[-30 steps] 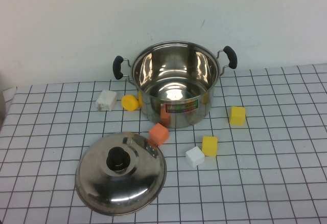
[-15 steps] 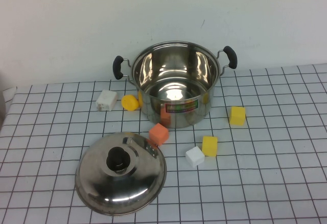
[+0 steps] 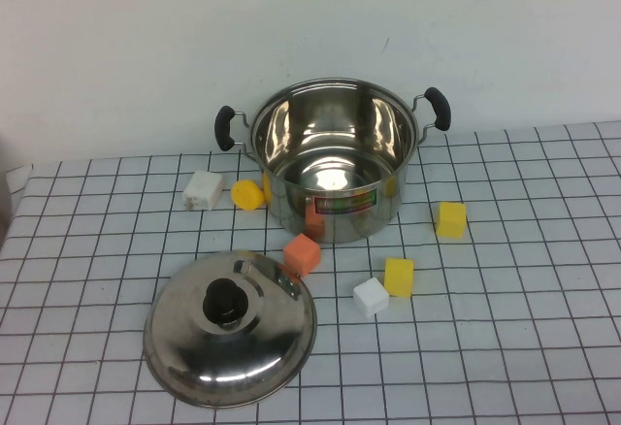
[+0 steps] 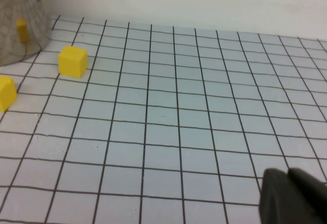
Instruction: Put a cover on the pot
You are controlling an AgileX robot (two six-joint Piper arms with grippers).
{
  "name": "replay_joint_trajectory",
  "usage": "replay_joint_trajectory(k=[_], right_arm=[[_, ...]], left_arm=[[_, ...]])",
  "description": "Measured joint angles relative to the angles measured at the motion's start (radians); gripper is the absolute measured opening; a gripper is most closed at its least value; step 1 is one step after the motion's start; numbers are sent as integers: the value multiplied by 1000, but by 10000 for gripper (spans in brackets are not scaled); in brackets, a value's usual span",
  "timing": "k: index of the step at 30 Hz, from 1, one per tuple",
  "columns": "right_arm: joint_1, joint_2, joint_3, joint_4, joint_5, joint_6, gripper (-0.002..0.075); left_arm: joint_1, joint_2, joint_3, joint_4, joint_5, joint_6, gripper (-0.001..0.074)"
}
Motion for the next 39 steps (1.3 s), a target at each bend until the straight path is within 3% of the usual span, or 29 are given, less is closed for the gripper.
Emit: replay_joint_trajectory(k=[5,9,14,25,31,35,39], right_arm=[[0,0,0,0,0,0,9],[0,0,0,0,0,0,9],[0,0,0,0,0,0,9],[0,0,0,0,0,0,9],[0,0,0,0,0,0,9],[0,0,0,0,0,0,9],[0,0,0,0,0,0,9]], left_arm=[[0,213,-204,15,145,28,-3],[0,365,-292,-34,100,17,-2],[0,528,-307,-77,-6,-19,-2],[-7,849,-307,-79,25,-48,-2],[-138,881,-257,-29,-32,-46,-2],[-238,888,-128,-11,-181,-35,-2],[-285,945,7,23,-407,6,-2]])
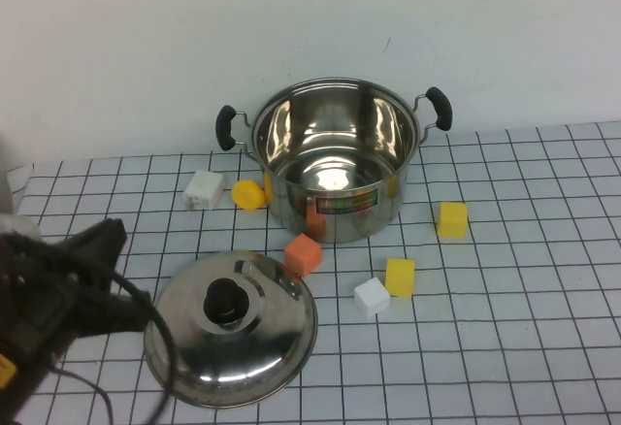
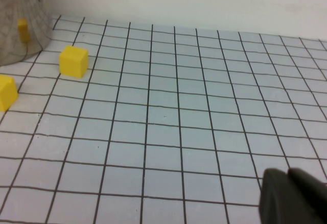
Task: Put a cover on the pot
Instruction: Pick up the pot lid
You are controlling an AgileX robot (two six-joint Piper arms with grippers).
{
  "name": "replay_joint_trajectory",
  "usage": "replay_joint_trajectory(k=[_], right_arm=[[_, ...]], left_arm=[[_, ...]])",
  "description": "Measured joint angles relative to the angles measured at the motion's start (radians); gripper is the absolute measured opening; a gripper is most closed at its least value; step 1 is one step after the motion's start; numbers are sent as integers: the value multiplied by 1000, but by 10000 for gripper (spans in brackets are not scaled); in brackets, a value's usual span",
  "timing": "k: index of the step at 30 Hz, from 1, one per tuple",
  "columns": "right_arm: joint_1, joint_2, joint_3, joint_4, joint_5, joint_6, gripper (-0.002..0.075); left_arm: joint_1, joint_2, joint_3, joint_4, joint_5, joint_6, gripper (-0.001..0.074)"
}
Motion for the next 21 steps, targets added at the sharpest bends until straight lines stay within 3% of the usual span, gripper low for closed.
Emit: replay_joint_trajectory(k=[3,6,12,14,21], right_arm=[[0,0,0,0,0,0,9],[0,0,0,0,0,0,9],[0,0,0,0,0,0,9],[0,0,0,0,0,0,9],[0,0,0,0,0,0,9]], left_arm=[[-5,84,46,49,-151,27,15],[-5,193,47,106,-281,39,103],[-5,480,40,118,-532,49,487],[-5,584,27,115,-564,57,570],[-19,885,-31,131,-644,70,619]])
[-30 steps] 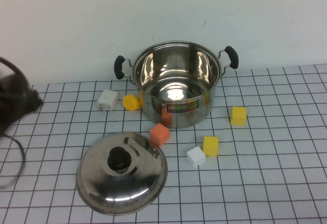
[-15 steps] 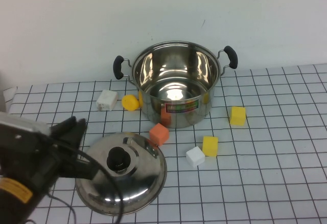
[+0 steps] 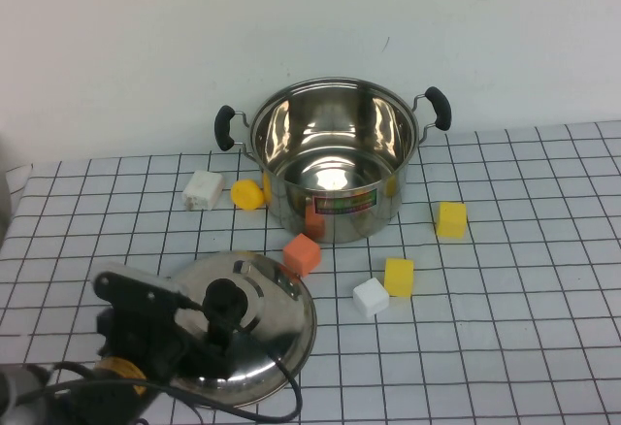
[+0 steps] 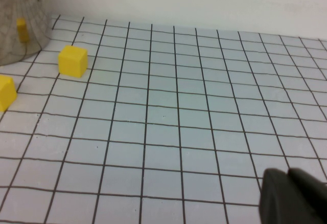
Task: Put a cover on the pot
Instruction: Pick up the pot lid
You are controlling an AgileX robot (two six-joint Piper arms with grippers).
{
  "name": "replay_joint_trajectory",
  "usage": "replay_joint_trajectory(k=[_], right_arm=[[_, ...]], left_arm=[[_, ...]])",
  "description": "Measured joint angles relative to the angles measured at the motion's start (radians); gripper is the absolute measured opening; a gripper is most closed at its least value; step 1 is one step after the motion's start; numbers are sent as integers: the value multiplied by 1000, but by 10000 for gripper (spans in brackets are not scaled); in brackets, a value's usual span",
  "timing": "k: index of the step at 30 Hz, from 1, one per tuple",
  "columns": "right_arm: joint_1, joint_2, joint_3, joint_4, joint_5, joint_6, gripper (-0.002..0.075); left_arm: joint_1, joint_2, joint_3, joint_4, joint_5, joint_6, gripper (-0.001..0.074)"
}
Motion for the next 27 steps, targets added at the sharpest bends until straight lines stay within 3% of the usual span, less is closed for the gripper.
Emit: replay_joint_trajectory(k=[8,27], right_arm=[[0,0,0,0,0,0,9],[0,0,0,0,0,0,9]], left_arm=[[-56,170,-36,-59,-9,29,596],[-77,179,-151,-176,-15,-93,595]])
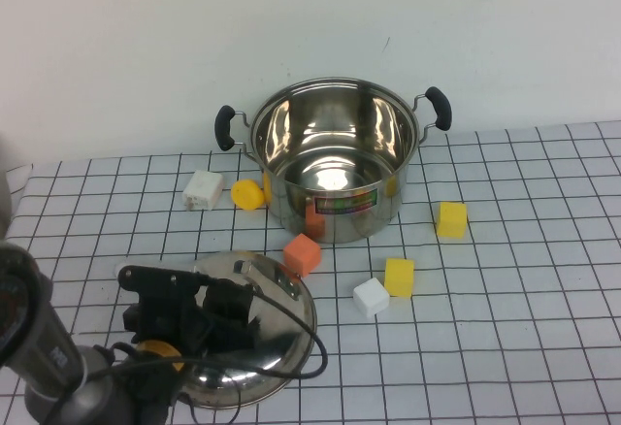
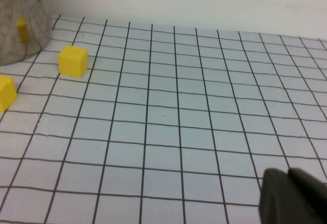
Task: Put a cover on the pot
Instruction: Pick up the pot lid
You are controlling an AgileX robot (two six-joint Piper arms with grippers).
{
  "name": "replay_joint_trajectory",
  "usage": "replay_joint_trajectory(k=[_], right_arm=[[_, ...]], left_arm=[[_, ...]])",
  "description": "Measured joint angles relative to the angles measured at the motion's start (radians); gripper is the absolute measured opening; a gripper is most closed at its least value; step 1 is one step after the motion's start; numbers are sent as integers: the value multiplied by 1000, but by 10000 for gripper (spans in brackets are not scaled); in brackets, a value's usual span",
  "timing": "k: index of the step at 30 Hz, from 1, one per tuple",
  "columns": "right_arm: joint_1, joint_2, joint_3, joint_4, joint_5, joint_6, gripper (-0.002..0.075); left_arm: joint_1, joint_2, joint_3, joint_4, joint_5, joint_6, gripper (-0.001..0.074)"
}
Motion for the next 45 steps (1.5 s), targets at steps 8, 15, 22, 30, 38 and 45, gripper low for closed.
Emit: replay_joint_trajectory(k=[8,15,22,30,38,45], right_arm=[[0,0,0,0,0,0,9],[0,0,0,0,0,0,9],[0,0,0,0,0,0,9],[0,0,0,0,0,0,9],[0,0,0,0,0,0,9],[0,0,0,0,0,0,9]], left_arm=[[0,25,-41,-45,0,-42,595],[0,62,-41,-49,0,-65,592],[-1,67,-42,-37,-7,-66,330],[-2,46,-33,-91,6,-16,334],[-2,-187,65,-203,20,117,334],[-2,-478,88,-225,64,184,334]])
